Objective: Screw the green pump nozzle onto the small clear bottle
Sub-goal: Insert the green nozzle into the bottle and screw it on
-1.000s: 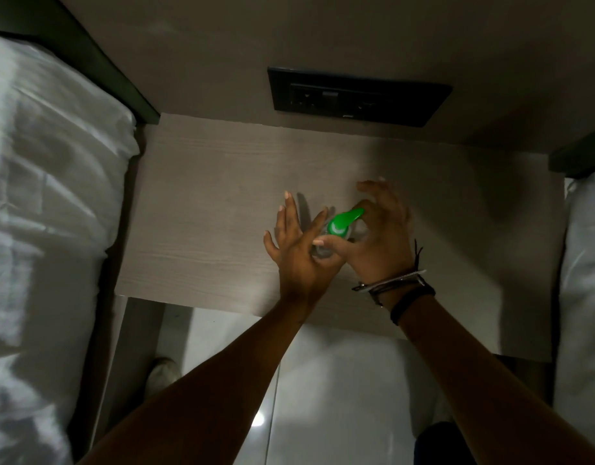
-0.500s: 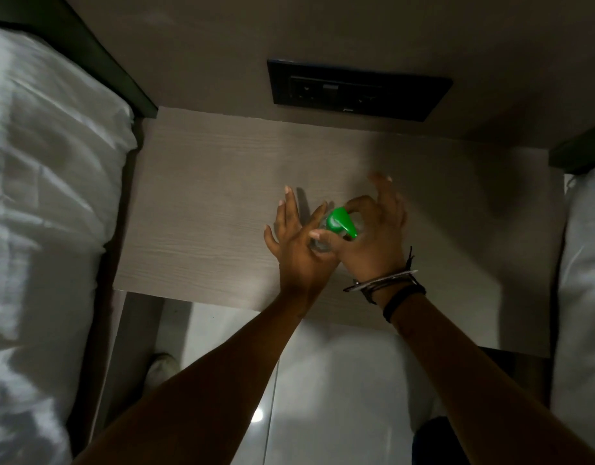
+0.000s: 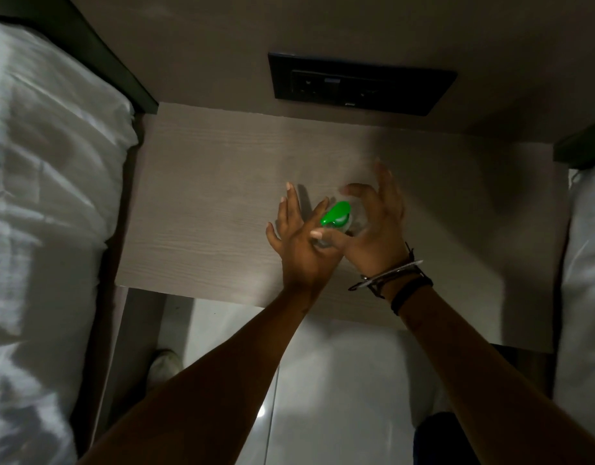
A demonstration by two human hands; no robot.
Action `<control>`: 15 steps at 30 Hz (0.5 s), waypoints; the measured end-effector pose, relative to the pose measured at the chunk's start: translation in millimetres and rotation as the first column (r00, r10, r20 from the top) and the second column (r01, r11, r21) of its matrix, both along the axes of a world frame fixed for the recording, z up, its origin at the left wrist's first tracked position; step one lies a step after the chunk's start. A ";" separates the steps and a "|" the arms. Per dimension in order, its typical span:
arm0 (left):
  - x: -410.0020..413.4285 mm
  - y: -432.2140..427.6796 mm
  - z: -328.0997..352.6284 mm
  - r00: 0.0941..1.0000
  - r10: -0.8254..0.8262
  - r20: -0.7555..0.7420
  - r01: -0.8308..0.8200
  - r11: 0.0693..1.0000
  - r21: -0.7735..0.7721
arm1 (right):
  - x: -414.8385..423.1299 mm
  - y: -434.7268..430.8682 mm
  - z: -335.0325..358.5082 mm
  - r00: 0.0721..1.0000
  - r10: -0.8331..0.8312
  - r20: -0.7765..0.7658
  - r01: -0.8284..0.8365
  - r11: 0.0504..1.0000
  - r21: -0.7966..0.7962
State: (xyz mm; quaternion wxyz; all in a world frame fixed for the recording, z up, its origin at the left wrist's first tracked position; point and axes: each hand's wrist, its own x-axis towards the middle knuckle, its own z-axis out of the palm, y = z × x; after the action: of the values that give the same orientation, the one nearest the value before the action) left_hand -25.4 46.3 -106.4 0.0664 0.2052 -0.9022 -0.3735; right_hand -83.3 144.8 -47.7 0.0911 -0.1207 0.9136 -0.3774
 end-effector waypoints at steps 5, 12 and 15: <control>-0.1 0.5 1.9 1.000 -0.013 -0.026 0.015 0.997 0.075 | -2.3 2.7 1.0 0.999 0.032 -0.023 -0.032 0.999 -0.022; -1.4 -3.1 4.4 0.999 -0.036 -0.005 0.036 0.999 0.022 | 5.1 -3.9 1.8 0.990 -0.140 -0.002 0.140 0.990 0.022; -1.7 -5.4 7.3 0.997 -0.063 -0.039 0.066 0.992 0.105 | -2.9 8.8 0.8 0.996 0.043 0.084 -0.037 0.997 -0.066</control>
State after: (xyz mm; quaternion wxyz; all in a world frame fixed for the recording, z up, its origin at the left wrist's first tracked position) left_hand -27.2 40.9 -99.1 0.0593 0.1726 -0.8859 -0.4265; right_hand -86.3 153.6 -46.9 0.1335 -0.1257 0.8937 -0.4095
